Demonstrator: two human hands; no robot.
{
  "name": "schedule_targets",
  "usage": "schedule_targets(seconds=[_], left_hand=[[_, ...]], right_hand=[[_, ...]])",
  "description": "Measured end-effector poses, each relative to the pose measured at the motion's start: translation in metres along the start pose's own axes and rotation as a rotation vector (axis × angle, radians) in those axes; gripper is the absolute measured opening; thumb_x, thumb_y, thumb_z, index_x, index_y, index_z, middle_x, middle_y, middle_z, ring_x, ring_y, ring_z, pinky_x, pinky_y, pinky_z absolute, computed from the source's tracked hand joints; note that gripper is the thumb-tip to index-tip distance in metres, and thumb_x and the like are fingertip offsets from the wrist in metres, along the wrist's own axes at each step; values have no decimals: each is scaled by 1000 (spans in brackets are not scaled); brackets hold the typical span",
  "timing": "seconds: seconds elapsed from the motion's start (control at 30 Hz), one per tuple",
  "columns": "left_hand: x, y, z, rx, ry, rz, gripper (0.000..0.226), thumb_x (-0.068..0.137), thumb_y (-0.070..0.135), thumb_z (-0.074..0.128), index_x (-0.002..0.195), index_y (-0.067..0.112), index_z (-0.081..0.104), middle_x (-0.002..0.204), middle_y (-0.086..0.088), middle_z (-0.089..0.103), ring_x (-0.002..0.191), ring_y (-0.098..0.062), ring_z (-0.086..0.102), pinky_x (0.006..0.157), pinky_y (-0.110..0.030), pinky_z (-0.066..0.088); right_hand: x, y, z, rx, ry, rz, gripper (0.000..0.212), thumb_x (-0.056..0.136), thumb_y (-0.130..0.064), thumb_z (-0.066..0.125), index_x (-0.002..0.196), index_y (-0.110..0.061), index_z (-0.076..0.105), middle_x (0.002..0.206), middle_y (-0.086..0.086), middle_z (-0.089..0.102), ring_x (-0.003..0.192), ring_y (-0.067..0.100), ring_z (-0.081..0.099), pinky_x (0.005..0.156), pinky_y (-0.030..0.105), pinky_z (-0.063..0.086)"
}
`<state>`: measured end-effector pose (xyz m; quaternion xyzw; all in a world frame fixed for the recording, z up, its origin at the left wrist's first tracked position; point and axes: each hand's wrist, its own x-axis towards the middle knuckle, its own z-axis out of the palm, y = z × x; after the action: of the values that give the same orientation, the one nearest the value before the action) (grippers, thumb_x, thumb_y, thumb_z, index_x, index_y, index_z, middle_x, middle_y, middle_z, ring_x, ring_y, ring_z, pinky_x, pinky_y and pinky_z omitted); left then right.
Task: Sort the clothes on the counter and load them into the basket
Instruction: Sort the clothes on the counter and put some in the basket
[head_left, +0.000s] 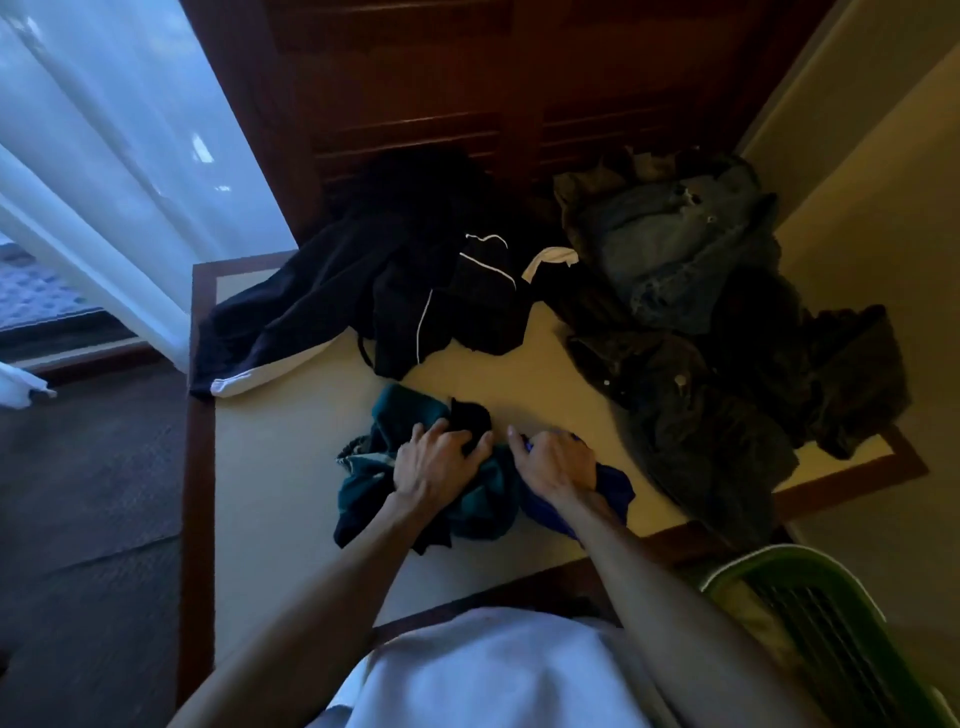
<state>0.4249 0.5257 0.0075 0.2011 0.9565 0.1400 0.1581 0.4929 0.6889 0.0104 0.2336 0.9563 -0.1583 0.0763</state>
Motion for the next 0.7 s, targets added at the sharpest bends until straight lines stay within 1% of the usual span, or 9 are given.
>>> schedule_targets(seconds=[0.1,0.2,0.3,0.37,0.43,0.5,0.57,0.6,0.7], left_hand=[[-1,17,-21,-71,30,62,59,96,73,34,96,31,74,117,-2,68,117,-33,58,81,-43,53],[-12,43,-41,-95,75,182,58,96,73,35,88,30,73,109,-1,69,108,-33,62,77,-42,54],[-31,81,-52,-135,100,297,54,97,70,39,89,30,73,101,-1,67,96,-31,65,68,-37,47],[-46,112,-55,-171,78,375,53,98,69,39,92,30,74,100,-1,66,93,-31,65,67,-35,43],[-64,148,-52,-196,27,465,53,98,69,38,94,29,73,104,-2,66,96,-32,65,70,-37,46],[-85,188,-45,-203,-20,552,51,99,67,39,95,28,73,109,-4,65,100,-33,64,74,-39,46],[-107,230,-32,-206,-58,637,50,100,65,40,99,27,73,113,-4,64,103,-34,63,74,-38,44],[-119,251,-24,-209,-82,673,52,100,65,39,105,27,73,117,-4,63,106,-34,63,76,-39,45],[-152,317,3,-175,-143,762,58,99,68,37,126,28,70,132,-4,61,118,-32,60,89,-43,50]], right_hand=[[-11,6,-23,67,87,113,72,96,-67,32,55,-12,54,58,6,59,54,29,56,46,31,33],[-39,17,-48,162,171,206,70,93,-68,35,54,-13,51,58,9,60,55,30,58,47,33,40],[-78,35,-74,293,252,277,71,96,-63,44,49,-11,49,46,6,49,43,27,52,43,38,41],[-105,54,-92,351,296,319,69,97,-60,47,49,-10,44,45,5,42,41,25,46,43,37,35],[-136,80,-109,397,344,354,67,98,-56,50,49,-13,34,44,2,31,38,22,35,43,35,26],[-169,112,-124,405,396,417,66,98,-53,51,50,-14,30,45,2,27,40,23,31,45,36,23],[-203,148,-136,400,445,500,65,98,-53,51,51,-13,30,46,3,28,41,24,31,46,36,23],[-220,166,-139,409,473,543,65,98,-51,51,51,-13,31,45,4,29,42,25,33,47,35,24],[-273,225,-146,443,559,690,64,98,-48,53,49,-11,35,44,6,35,45,27,41,49,37,28]])
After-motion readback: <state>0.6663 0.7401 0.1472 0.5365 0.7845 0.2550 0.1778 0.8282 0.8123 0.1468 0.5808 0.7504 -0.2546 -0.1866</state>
